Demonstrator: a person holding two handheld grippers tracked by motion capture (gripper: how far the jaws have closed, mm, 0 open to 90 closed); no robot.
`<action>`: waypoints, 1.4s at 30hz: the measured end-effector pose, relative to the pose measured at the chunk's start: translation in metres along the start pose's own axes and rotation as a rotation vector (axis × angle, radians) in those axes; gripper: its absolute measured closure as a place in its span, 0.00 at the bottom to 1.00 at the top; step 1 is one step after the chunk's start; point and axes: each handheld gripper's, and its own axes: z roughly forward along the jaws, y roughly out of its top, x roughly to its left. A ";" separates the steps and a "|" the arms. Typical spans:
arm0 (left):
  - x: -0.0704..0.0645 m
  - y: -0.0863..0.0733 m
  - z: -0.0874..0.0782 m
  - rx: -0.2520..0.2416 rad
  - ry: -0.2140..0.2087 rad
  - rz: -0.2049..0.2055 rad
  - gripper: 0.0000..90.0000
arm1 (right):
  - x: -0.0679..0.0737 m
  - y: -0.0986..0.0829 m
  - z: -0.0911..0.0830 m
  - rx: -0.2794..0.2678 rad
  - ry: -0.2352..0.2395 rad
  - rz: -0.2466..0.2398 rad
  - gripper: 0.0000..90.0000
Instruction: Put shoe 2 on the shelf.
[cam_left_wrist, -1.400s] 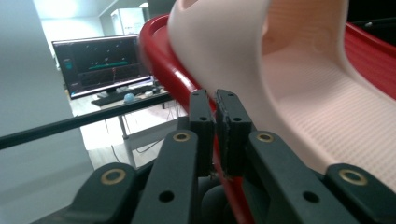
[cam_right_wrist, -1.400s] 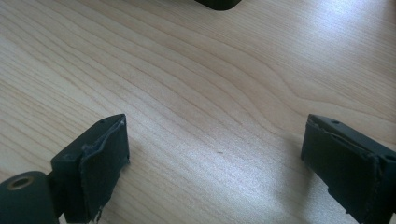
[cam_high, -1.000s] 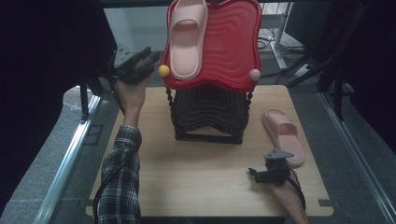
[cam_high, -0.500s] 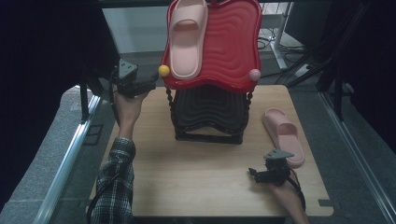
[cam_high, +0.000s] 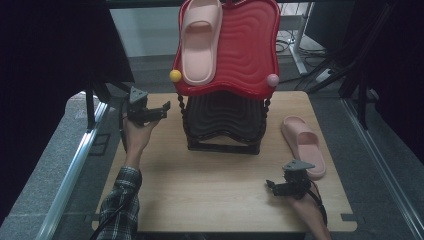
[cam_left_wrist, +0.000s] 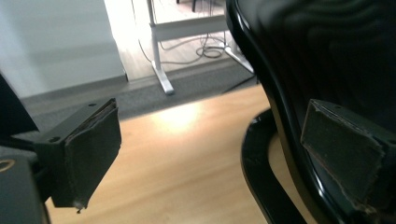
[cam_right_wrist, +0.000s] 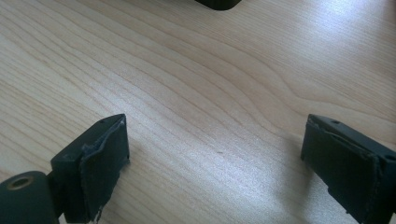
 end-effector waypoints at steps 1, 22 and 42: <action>-0.001 -0.004 0.000 0.010 0.000 0.004 0.05 | 0.000 0.000 0.000 0.000 0.000 0.000 0.09; -0.020 -0.092 -0.007 0.190 -0.066 -0.020 0.03 | 0.000 0.000 0.000 0.003 0.002 0.000 0.08; -0.042 -0.158 -0.019 0.425 -0.047 -0.009 0.02 | 0.002 0.002 0.003 0.020 0.019 -0.012 0.01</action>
